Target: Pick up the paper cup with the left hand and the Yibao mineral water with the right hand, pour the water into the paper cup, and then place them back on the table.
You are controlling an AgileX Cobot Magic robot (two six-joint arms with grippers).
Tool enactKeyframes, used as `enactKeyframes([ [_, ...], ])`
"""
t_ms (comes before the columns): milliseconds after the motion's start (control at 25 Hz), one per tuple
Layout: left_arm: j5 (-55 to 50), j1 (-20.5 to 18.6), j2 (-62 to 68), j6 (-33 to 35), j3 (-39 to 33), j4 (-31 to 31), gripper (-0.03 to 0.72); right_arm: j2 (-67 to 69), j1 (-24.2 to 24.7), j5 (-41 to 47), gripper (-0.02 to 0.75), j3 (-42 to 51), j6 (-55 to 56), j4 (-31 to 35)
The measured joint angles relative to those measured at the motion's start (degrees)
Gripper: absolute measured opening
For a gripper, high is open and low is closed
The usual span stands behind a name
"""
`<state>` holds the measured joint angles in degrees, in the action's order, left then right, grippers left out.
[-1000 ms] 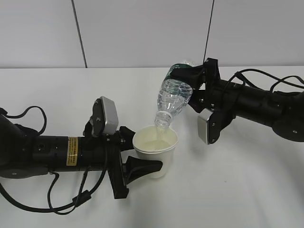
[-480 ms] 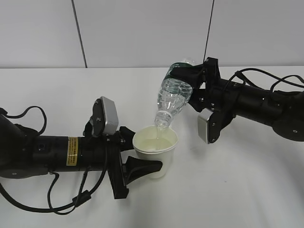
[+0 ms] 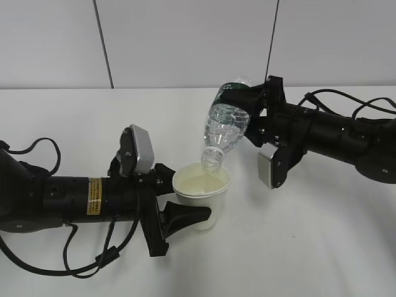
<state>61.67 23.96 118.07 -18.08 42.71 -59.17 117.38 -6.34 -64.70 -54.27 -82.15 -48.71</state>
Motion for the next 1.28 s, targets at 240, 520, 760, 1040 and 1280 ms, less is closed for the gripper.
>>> enactKeyframes([
  [240, 0.0, 0.0, 0.0, 0.0, 0.0, 0.2, 0.433, 0.0, 0.0, 0.0, 0.434, 0.0, 5.9, -0.1],
  [520, 0.0, 0.0, 0.0, 0.7, 0.0, 1.3, 0.433, 0.0, 0.0, 0.0, 0.434, 0.0, 17.0, -0.1],
  [760, 0.0, 0.0, 0.0, 2.1, 0.0, 3.0, 0.433, 0.0, 0.0, 0.0, 0.434, 0.0, 28.8, 0.1],
  [1040, 0.0, 0.0, 0.0, 4.0, 0.0, 6.7, 0.433, 0.0, 0.0, 0.0, 0.434, 0.0, 54.0, 5.6],
  [1280, 0.0, 0.0, 0.0, 6.3, 0.0, 13.3, 0.433, 0.0, 0.0, 0.0, 0.433, 0.0, 74.9, 7.4],
])
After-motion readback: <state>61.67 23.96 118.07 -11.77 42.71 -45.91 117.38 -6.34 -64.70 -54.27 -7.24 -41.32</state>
